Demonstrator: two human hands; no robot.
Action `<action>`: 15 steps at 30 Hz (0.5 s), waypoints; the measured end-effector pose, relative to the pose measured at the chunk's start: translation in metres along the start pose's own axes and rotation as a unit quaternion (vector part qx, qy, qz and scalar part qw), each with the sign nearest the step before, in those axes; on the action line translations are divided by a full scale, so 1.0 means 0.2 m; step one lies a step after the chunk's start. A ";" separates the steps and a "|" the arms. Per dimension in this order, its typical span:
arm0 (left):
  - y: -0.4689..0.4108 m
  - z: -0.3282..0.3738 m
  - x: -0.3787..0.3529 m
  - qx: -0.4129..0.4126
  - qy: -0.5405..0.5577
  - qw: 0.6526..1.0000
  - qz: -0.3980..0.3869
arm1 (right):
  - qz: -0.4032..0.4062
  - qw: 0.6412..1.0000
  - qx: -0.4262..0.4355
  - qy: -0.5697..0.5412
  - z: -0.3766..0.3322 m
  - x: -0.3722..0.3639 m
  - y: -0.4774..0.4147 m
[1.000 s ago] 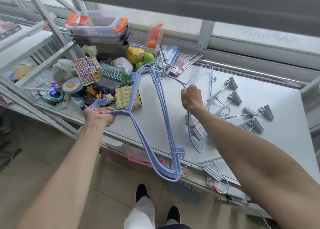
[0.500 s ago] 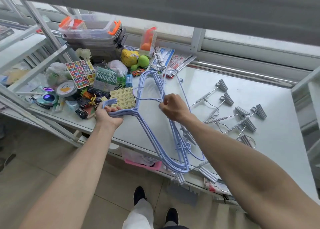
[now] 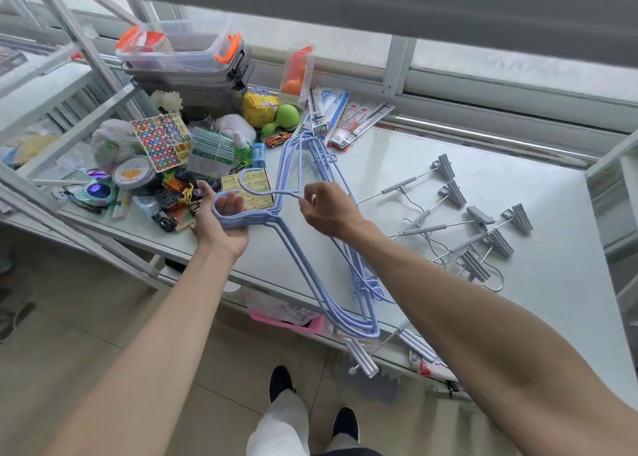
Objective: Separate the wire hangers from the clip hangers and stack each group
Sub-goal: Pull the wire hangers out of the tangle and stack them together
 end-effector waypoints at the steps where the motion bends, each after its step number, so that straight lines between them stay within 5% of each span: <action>1: 0.00 0.00 0.00 0.006 -0.001 1.000 -0.007 | -0.002 1.000 0.008 0.010 -0.01 0.00 0.00; 9: -0.02 -0.01 -0.02 -0.018 -0.061 0.995 -0.072 | -0.032 0.999 0.005 0.035 0.00 -0.01 -0.01; 12: -0.03 -0.01 -0.02 -0.025 -0.069 0.995 -0.070 | -0.042 0.994 -0.066 -0.074 0.04 0.02 -0.03; 15: -0.04 -0.01 -0.03 -0.035 -0.065 0.995 -0.062 | 0.054 0.977 -0.165 -0.128 0.17 0.10 -0.09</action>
Point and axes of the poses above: each hand's wrist, its own y-axis away from the middle knuckle, its own x-axis out of the back of the hand, z = x × y, the point moved 2 cm from there along -y, towards the middle knuckle, and after that the axes turned 6 degrees about z, right-handed, at the moved point
